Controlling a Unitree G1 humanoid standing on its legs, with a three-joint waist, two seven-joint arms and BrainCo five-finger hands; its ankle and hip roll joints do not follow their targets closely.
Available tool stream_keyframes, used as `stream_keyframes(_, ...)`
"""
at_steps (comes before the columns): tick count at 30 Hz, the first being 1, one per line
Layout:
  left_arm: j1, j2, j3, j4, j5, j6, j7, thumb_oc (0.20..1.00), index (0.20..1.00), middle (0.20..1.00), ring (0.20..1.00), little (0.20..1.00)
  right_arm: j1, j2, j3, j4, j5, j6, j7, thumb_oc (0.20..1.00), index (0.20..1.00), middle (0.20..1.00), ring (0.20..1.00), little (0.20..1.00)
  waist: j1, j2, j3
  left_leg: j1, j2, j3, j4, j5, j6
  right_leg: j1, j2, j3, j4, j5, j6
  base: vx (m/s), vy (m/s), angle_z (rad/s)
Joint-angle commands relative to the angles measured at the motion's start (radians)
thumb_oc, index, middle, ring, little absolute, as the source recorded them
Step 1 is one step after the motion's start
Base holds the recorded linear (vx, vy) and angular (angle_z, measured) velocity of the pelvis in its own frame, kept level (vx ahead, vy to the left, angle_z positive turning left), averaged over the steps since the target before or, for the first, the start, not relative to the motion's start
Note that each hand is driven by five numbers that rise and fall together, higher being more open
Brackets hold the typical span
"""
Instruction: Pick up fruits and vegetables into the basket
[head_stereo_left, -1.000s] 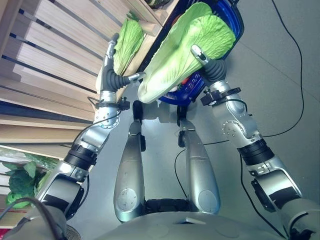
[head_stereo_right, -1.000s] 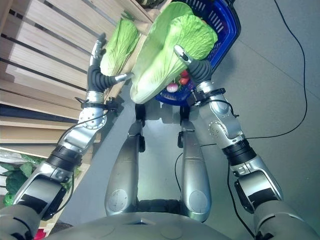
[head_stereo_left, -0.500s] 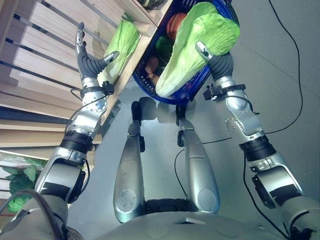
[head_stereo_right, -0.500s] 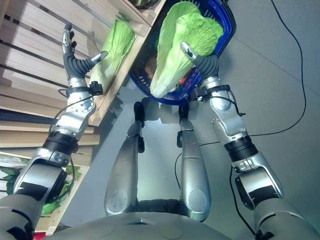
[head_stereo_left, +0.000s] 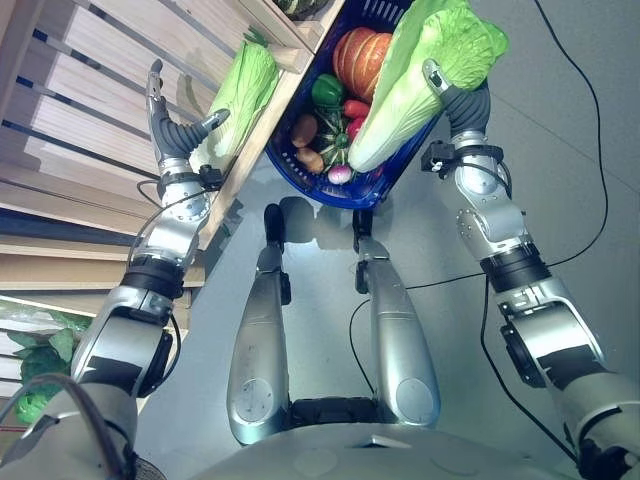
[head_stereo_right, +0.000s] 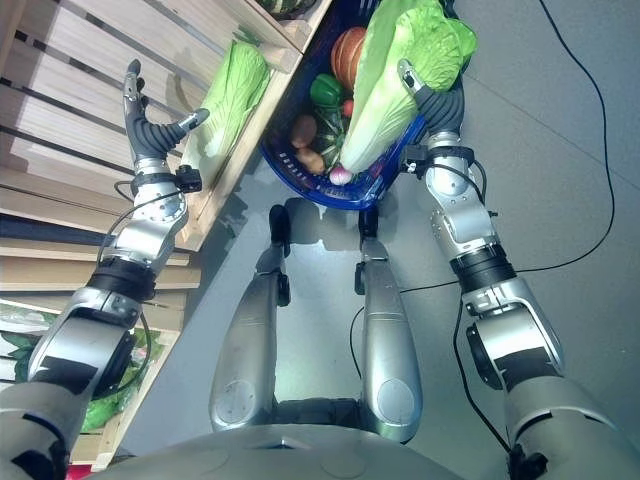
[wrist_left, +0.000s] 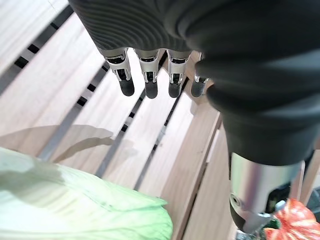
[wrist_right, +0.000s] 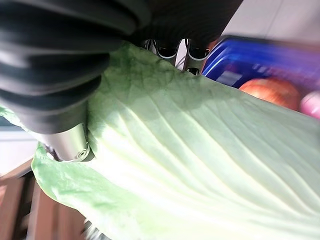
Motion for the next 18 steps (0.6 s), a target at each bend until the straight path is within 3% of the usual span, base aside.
stream_keyframes(1,-0.047,-0.012,0.001,0.035,-0.030,-0.052,-0.016,1.000,1.000,1.000,1.000,1.000,-0.068,-0.061,-0.025,0.023,0.046,-0.039,0.003,0.200,0.200,0.200,0.200,0.200,-0.008,0.053,-0.037,-0.027,-0.074,0.028,0.068,-0.095,0.030,0.048,0.006,-0.080,-0.035,-0.025,0.036,0.00,0.000,0.00)
stream_keyframes(18,-0.158,-0.011,-0.103,0.135,-0.081,-0.102,-0.050,1.000,1.000,1.000,1.000,1.000,-0.308,-0.068,0.048,0.523,0.168,-0.059,0.106,0.200,0.200,0.200,0.200,0.200,0.037,0.089,-0.037,-0.082,-0.091,0.008,0.092,-0.091,0.034,-0.008,-0.001,-0.104,0.000,-0.029,0.031,0.00,-0.011,0.03)
